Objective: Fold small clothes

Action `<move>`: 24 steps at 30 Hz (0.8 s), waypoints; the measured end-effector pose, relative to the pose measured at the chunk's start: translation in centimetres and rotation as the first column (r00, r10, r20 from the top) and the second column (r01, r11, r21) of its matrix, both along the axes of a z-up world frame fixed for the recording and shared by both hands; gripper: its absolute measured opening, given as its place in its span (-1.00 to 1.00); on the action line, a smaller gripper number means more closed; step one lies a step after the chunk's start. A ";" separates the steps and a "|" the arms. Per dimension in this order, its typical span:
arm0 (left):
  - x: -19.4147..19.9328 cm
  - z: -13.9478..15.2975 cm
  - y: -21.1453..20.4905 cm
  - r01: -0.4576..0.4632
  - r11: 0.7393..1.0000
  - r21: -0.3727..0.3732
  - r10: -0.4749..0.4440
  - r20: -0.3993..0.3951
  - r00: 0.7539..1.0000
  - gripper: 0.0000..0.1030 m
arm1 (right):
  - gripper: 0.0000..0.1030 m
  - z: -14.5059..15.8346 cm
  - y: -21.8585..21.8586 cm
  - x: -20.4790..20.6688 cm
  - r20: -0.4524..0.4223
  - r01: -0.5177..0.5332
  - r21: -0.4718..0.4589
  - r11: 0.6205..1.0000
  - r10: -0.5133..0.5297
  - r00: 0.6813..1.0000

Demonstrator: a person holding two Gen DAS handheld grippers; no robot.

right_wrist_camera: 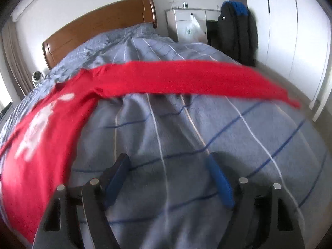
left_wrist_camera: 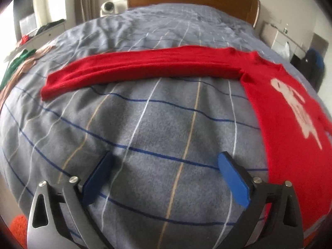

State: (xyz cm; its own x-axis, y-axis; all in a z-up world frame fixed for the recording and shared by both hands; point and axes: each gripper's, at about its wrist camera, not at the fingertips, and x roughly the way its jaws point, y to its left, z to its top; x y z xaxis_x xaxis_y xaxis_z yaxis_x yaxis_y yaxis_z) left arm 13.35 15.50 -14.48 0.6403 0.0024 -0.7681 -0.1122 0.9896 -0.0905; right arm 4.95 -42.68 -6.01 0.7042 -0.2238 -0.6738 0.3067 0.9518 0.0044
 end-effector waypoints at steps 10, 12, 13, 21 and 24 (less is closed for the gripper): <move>-0.7 -0.3 -0.6 -0.007 1.000 0.015 0.007 0.017 1.000 0.99 | 0.58 -0.7 0.6 0.2 0.001 -0.003 -0.050 0.999 0.003 1.000; -0.7 -0.3 -0.7 -0.007 1.000 0.020 0.006 0.020 1.000 0.99 | 0.58 -0.6 0.6 0.1 0.003 -0.003 -0.052 0.999 0.003 1.000; -0.8 -0.3 -0.7 -0.007 1.000 0.022 0.006 0.020 1.000 0.99 | 0.58 -0.6 0.6 0.1 0.004 -0.002 -0.054 0.999 0.002 1.000; -0.8 -0.4 -0.7 -0.003 1.000 0.022 0.003 0.012 1.000 0.99 | 0.59 -0.7 0.7 0.0 0.004 -0.002 -0.058 0.998 0.002 1.000; -0.8 -0.4 -0.6 -0.001 1.000 0.023 0.001 0.010 1.000 0.99 | 0.59 -0.7 0.7 0.0 0.005 -0.002 -0.058 0.998 0.003 1.000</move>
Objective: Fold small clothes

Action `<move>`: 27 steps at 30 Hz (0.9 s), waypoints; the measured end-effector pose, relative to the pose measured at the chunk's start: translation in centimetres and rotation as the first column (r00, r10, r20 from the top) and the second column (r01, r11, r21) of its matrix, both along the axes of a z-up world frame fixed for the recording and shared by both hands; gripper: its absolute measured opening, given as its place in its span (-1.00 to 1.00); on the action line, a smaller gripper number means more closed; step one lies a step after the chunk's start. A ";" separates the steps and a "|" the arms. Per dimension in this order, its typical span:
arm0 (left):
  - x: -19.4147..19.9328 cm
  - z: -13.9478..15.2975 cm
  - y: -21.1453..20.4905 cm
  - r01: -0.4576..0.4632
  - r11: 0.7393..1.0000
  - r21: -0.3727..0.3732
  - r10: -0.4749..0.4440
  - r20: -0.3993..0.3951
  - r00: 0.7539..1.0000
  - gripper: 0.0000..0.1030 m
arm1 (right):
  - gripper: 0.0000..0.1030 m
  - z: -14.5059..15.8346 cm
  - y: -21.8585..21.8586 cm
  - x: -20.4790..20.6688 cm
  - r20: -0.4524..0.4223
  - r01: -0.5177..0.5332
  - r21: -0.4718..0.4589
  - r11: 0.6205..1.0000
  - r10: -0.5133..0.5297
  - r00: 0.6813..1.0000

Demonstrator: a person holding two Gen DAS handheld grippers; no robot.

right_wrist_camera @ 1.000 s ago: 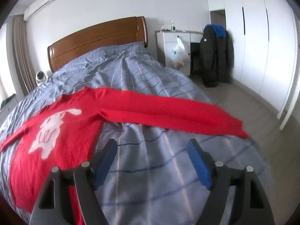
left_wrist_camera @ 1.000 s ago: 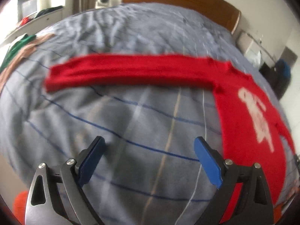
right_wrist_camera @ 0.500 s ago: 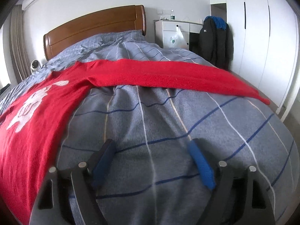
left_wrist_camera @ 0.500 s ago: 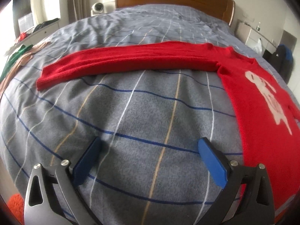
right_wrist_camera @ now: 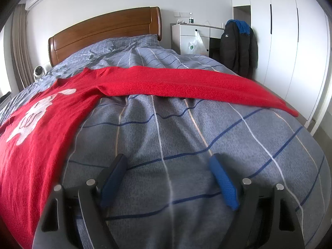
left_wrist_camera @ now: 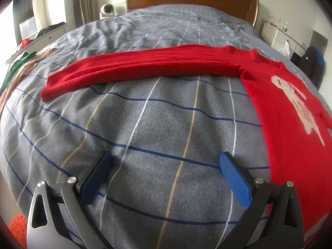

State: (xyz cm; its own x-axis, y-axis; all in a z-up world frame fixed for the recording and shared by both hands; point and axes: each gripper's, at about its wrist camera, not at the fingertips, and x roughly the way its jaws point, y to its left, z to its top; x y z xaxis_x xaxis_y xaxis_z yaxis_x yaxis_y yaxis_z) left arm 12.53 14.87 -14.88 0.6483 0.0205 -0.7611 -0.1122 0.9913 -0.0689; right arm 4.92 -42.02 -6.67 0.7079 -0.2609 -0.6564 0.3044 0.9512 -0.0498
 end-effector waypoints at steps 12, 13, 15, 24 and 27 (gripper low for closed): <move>0.0 0.0 0.0 0.000 1.000 0.003 0.000 0.003 1.000 0.99 | 0.59 0.0 0.0 0.0 0.000 0.000 -0.001 1.000 0.000 1.000; 0.0 0.0 0.0 0.000 1.000 0.003 0.000 0.002 1.000 0.99 | 0.59 0.0 0.0 0.0 0.000 0.000 -0.001 1.000 0.000 1.000; 0.0 0.0 0.0 -0.002 1.000 0.002 0.002 0.004 1.000 0.99 | 0.59 0.0 0.0 0.0 0.000 0.000 -0.001 1.000 0.000 1.000; -0.2 0.1 0.0 -0.008 1.000 0.008 0.008 0.017 1.000 0.99 | 0.59 0.0 0.0 0.0 0.000 0.000 -0.002 1.000 0.000 1.000; -0.2 0.1 0.0 -0.008 1.000 0.008 0.008 0.018 1.000 0.99 | 0.59 0.0 0.0 0.0 0.000 0.000 -0.002 1.000 0.000 1.000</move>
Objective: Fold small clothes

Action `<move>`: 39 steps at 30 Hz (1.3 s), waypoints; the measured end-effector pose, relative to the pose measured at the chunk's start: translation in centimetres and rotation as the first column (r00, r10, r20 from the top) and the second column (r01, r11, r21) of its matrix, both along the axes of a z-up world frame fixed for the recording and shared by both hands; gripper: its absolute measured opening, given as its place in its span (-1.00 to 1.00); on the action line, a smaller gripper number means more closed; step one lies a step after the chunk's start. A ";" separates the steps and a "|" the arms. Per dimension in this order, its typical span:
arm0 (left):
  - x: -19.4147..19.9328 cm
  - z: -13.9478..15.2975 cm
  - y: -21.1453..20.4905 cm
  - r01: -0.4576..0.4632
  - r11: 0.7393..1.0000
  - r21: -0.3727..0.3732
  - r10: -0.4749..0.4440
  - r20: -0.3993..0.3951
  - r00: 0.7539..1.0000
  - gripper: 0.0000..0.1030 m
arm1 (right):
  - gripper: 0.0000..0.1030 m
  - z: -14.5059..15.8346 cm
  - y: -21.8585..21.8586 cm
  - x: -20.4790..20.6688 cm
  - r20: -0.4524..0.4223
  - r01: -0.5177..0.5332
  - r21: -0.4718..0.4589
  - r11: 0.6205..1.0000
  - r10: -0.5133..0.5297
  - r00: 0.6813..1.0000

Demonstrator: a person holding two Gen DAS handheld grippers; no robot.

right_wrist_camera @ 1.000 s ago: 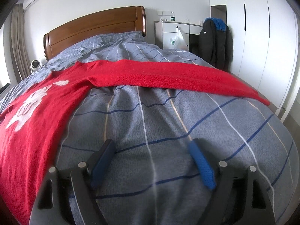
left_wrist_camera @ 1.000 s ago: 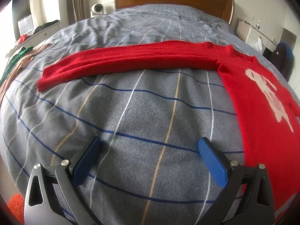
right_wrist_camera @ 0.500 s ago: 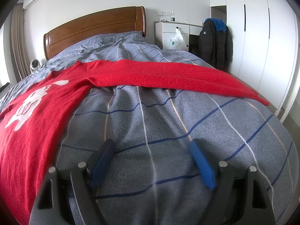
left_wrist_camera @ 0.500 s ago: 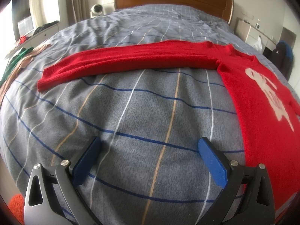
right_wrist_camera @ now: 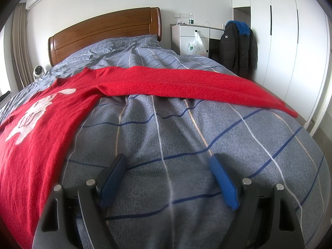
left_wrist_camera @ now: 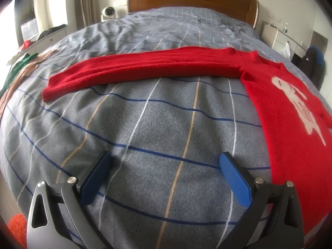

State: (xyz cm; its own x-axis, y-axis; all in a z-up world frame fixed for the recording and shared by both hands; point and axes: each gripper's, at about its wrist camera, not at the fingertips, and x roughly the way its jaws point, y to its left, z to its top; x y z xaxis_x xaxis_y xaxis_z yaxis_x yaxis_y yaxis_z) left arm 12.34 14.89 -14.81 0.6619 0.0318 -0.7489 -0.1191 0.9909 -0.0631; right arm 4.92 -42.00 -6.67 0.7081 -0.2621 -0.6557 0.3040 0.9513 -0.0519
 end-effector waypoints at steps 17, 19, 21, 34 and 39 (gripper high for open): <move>0.1 0.0 -0.1 0.005 1.000 0.012 -0.005 0.002 1.000 0.99 | 0.59 0.0 0.0 0.0 0.000 0.000 -0.002 1.000 0.000 1.000; 0.1 0.0 -0.2 0.006 1.000 0.018 -0.006 0.003 1.000 0.99 | 0.59 0.0 0.0 0.0 0.000 0.000 -0.002 1.000 0.000 1.000; 0.1 -0.1 -0.2 0.007 1.000 0.023 -0.007 0.004 1.000 0.99 | 0.59 -0.1 0.0 0.1 0.000 -0.001 -0.002 1.000 0.001 1.000; 0.0 -0.1 -0.6 0.020 0.998 0.053 -0.020 -0.001 1.000 0.99 | 0.59 -0.1 -0.1 0.1 0.000 0.000 -0.004 1.000 0.000 1.000; 0.0 -0.1 -0.4 0.027 0.998 0.053 -0.027 -0.003 1.000 0.99 | 0.59 -0.1 -0.3 0.1 -0.001 0.002 -0.008 1.000 -0.002 1.000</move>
